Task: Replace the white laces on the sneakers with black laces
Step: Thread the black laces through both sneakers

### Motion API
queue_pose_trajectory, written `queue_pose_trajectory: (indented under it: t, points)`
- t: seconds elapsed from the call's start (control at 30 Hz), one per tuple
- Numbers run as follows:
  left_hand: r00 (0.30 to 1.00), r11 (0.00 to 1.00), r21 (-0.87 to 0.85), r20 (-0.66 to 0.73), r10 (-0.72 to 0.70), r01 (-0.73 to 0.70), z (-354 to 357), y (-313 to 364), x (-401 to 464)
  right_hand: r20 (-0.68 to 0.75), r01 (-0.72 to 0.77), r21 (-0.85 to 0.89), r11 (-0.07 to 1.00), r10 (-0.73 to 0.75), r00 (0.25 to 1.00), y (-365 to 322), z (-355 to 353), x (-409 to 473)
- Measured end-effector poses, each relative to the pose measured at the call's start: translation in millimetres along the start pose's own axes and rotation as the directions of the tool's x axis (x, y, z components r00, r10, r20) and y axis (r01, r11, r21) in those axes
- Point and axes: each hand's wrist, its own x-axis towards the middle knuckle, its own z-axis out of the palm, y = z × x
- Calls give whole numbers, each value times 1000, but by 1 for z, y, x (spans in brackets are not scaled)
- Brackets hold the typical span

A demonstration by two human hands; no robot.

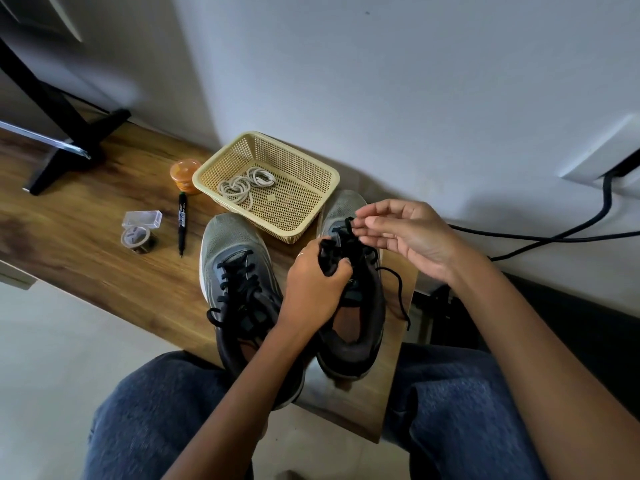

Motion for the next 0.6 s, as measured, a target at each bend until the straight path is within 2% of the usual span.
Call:
queue_pose_trajectory:
  t: [0.07,0.2,0.3,0.5,0.6]
  points:
    - [1000,1000,-9,4,-8,8,0,0,0,-5,39,-81,996,-40,999,1,1,-1]
    - [997,993,-88,-20,-79,77,0,-3,2,-32,93,-433,896,-119,992,5,5,-1]
    - [994,985,-137,-30,-109,104,0,-4,3,-30,94,-515,852,-128,991,5,10,-2]
    - [999,990,-135,-9,-48,46,2,-3,2,93,164,-598,785,-136,986,3,16,-4]
    - [999,990,-135,6,-47,47,2,-3,1,53,153,-720,677,-166,985,5,21,-2]
